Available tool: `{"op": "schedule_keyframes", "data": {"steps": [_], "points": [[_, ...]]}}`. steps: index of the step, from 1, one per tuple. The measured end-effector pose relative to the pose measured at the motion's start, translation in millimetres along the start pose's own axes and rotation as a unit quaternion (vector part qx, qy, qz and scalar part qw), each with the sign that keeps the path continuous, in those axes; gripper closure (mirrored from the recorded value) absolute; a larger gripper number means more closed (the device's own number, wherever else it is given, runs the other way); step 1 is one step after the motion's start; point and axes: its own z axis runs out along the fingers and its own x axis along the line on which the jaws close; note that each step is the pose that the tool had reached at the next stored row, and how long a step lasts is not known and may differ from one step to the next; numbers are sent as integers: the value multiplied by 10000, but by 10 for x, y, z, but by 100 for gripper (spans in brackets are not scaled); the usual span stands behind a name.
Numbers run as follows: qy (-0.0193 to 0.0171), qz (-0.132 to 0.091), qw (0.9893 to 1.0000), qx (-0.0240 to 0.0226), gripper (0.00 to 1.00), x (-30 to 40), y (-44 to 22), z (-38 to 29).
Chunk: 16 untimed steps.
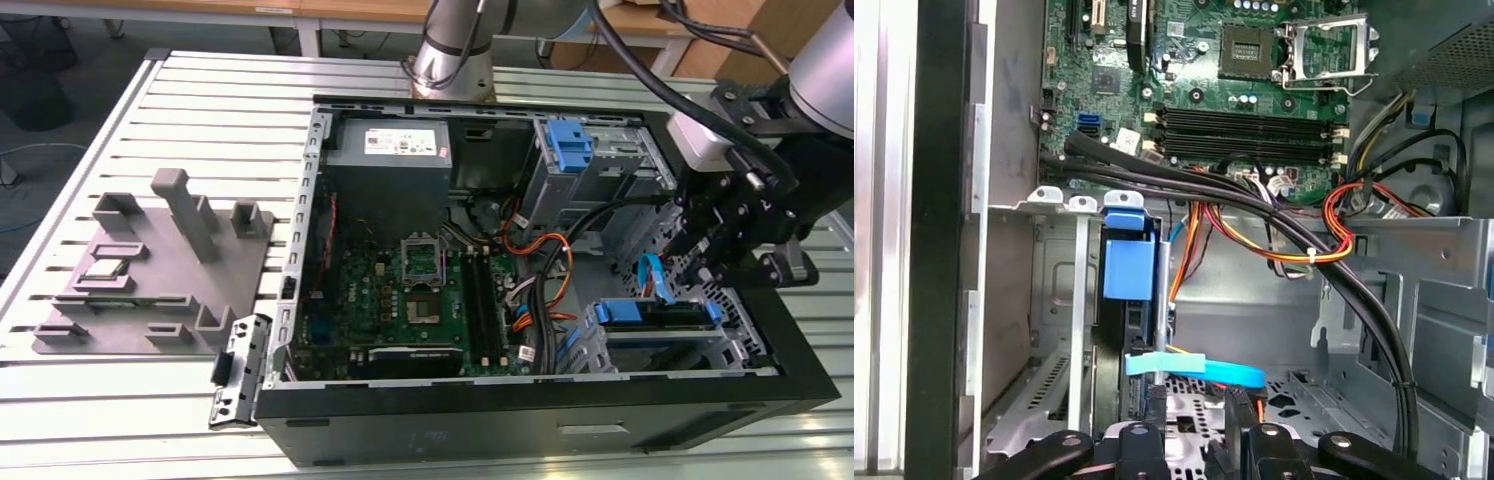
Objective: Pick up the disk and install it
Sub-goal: 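Insert the first disk wire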
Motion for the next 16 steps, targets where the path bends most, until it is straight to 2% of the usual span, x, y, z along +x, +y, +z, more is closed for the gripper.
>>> {"op": "schedule_keyframes", "data": {"steps": [8, 16], "points": [[-1, 2, 10000, -24, 63, -17, -82, 6], [-2, 2, 10000, -27, 63, -6, -88, 5]]}}
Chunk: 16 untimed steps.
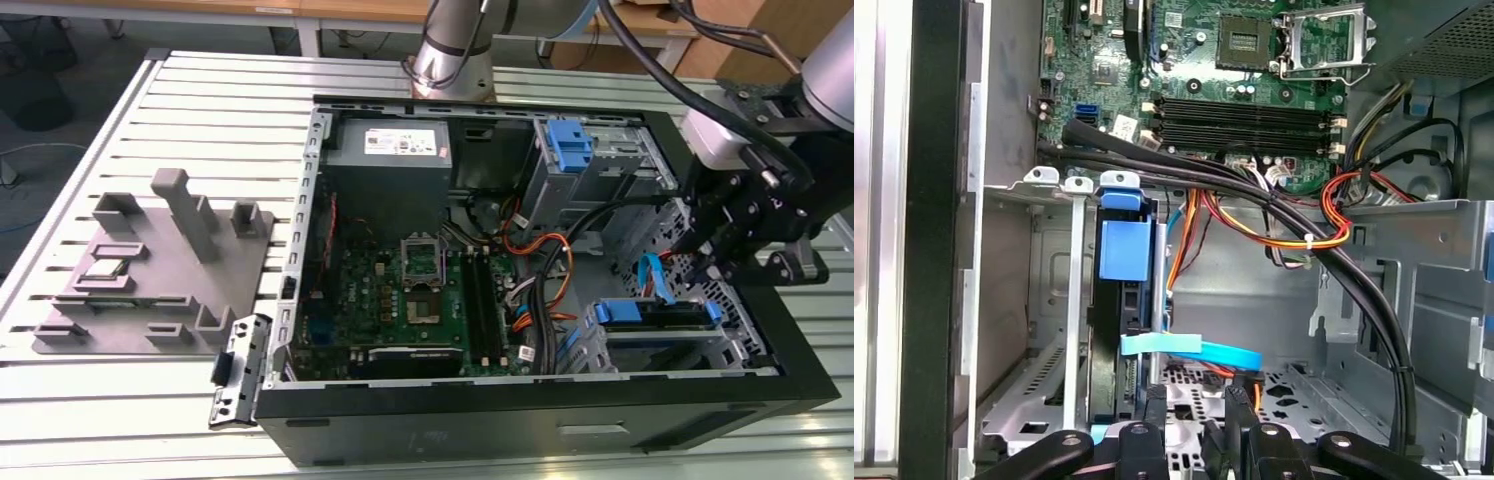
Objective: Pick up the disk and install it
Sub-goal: 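Insert the first disk wire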
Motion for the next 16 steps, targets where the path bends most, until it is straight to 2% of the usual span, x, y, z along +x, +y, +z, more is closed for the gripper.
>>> {"op": "schedule_keyframes", "data": {"steps": [1, 5, 6, 9, 16], "points": [[-3, 0, 10000, 0, 63, 5, 0, -6], [-75, 2, 10000, 3, 63, 12, -2, -75], [-84, 2, 10000, 3, 63, 19, -2, -86], [-86, 2, 10000, 3, 63, 53, -1, -103], [-88, 3, 10000, 5, 63, 192, 11, -116]]}}
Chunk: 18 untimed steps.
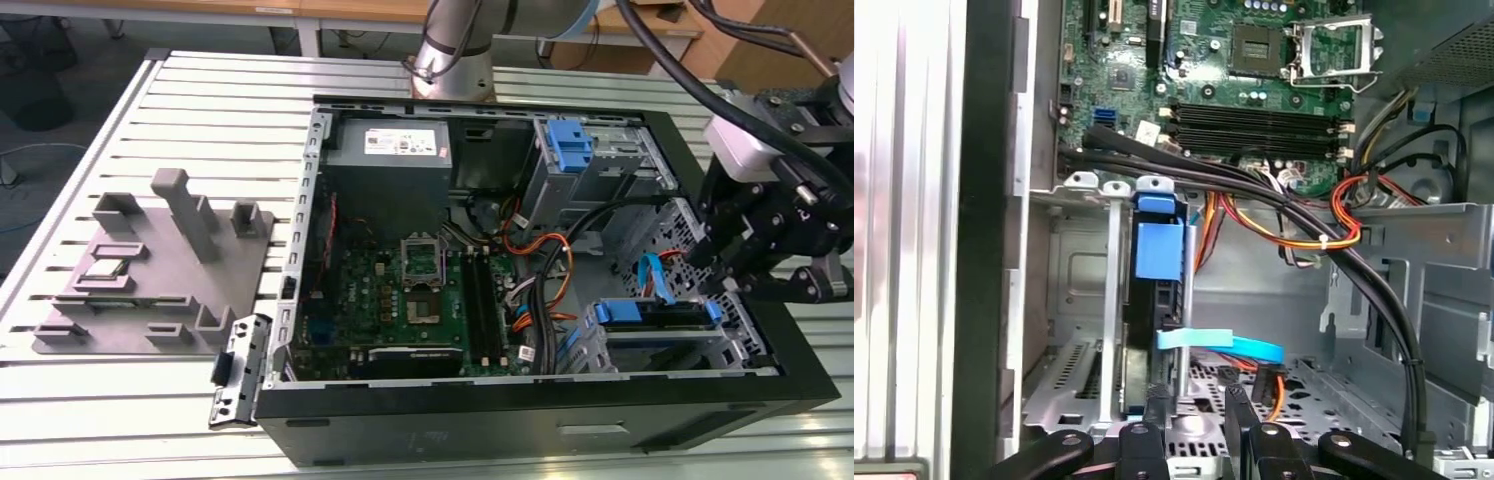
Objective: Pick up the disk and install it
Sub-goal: 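Insert the first disk wire, then insert the second disk wire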
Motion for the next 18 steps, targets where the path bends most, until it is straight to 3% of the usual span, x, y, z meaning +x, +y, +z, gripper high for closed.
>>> {"op": "schedule_keyframes", "data": {"steps": [11, 12, 15, 18], "points": [[19, 121, 9999, 9, 63, 7, 18, 2], [19, 123, 9999, -15, 63, 7, 18, 3], [20, 135, 9998, -161, 63, 7, 15, 8], [20, 135, 9998, -166, 63, 8, 15, 9]]}}
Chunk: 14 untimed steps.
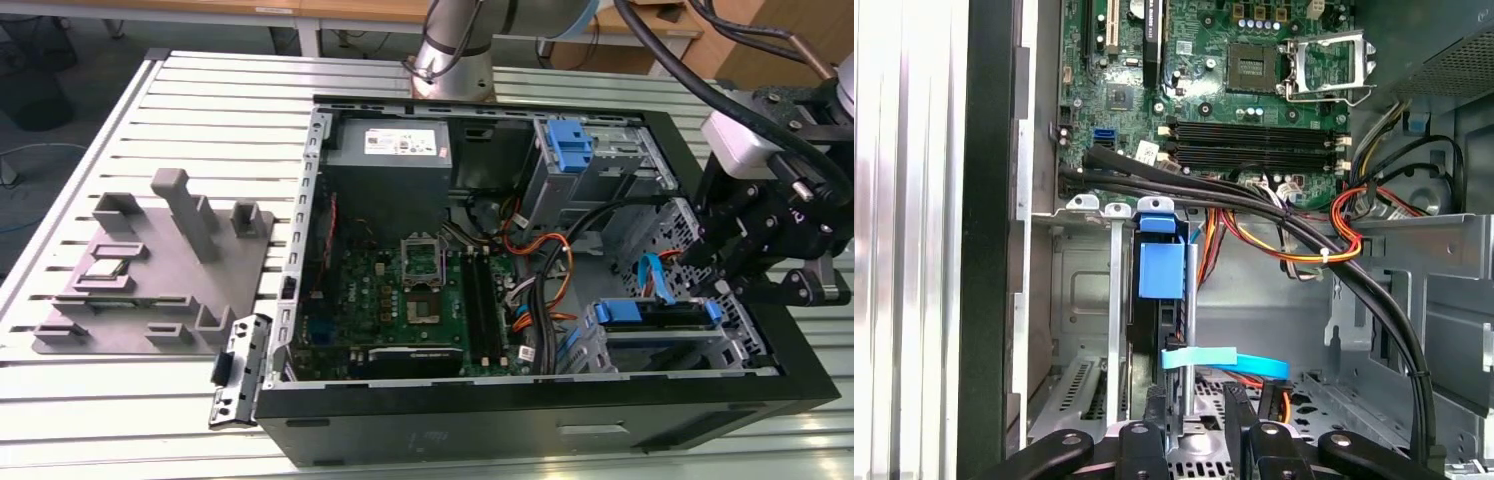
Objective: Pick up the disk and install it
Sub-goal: 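Insert the second disk wire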
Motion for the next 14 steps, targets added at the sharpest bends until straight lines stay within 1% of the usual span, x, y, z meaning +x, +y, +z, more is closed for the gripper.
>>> {"op": "schedule_keyframes", "data": {"steps": [9, 12, 14], "points": [[0, 0, 10000, -3, 63, 0, 0, 0], [0, 0, 10000, -3, 63, -19, 0, 3], [0, 0, 10000, -3, 63, -44, 0, 7]]}}
